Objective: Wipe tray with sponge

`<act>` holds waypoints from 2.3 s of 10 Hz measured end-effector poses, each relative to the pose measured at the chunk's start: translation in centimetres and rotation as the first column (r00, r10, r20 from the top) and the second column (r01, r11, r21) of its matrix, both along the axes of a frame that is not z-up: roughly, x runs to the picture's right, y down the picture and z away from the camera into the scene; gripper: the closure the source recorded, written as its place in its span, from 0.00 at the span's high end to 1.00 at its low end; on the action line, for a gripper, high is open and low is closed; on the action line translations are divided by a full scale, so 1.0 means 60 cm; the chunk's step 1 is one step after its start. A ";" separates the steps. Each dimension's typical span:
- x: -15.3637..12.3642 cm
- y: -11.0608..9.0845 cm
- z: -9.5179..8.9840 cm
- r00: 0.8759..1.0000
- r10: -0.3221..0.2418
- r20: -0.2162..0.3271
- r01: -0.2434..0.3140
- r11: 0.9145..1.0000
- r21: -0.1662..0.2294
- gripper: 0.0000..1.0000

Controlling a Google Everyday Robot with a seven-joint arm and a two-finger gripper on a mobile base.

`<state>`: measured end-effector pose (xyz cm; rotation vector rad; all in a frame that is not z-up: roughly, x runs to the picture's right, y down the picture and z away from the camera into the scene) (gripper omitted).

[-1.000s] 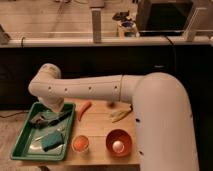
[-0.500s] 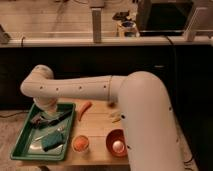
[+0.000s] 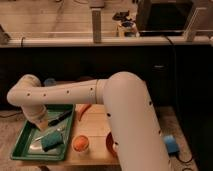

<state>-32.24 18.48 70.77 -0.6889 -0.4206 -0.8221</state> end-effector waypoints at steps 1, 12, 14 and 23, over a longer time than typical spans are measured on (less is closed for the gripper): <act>-0.003 0.011 -0.006 1.000 0.011 -0.015 -0.011 1.000 0.000 0.78; -0.001 0.118 0.019 0.999 0.021 0.049 -0.019 1.000 -0.023 0.80; 0.001 0.126 0.026 0.999 0.024 0.044 -0.022 0.999 -0.032 0.80; 0.001 0.176 0.061 0.999 0.035 0.017 -0.034 0.999 -0.040 0.80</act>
